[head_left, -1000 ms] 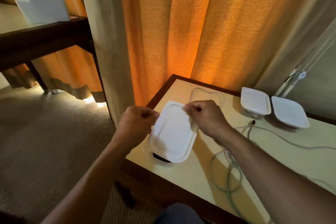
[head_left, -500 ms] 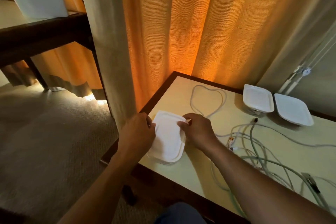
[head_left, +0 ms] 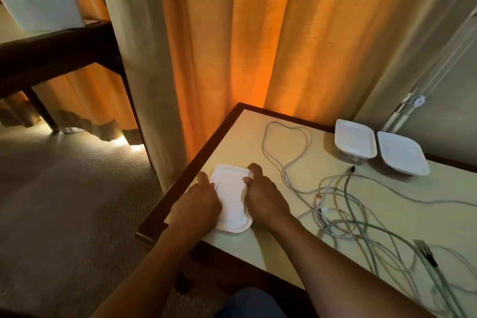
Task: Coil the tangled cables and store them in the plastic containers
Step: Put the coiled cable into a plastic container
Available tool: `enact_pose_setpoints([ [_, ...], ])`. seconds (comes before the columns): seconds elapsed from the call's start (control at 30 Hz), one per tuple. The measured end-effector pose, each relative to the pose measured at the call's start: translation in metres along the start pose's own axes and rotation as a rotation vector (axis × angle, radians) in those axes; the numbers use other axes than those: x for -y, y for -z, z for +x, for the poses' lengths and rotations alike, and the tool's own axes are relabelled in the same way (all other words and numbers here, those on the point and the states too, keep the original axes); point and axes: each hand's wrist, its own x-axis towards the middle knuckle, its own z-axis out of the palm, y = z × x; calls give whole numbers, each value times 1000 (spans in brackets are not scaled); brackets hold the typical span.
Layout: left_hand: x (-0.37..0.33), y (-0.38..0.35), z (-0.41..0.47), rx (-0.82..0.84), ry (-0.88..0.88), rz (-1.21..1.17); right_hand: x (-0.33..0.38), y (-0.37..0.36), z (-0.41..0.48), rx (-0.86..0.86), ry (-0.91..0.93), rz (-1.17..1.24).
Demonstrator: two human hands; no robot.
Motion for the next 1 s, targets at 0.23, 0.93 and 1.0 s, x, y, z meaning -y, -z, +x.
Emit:
enact_pose_setpoints([
  [0.23, -13, 24, -4, 68, 4, -65, -8, 15, -14, -5, -125, 460],
  [0.93, -256, -36, -66, 180, -82, -565, -186, 140, -111, -452, -339, 292],
  [1.0, -261, -37, -60, 179, -89, -546, -191, 144, -107, -440, -339, 347],
])
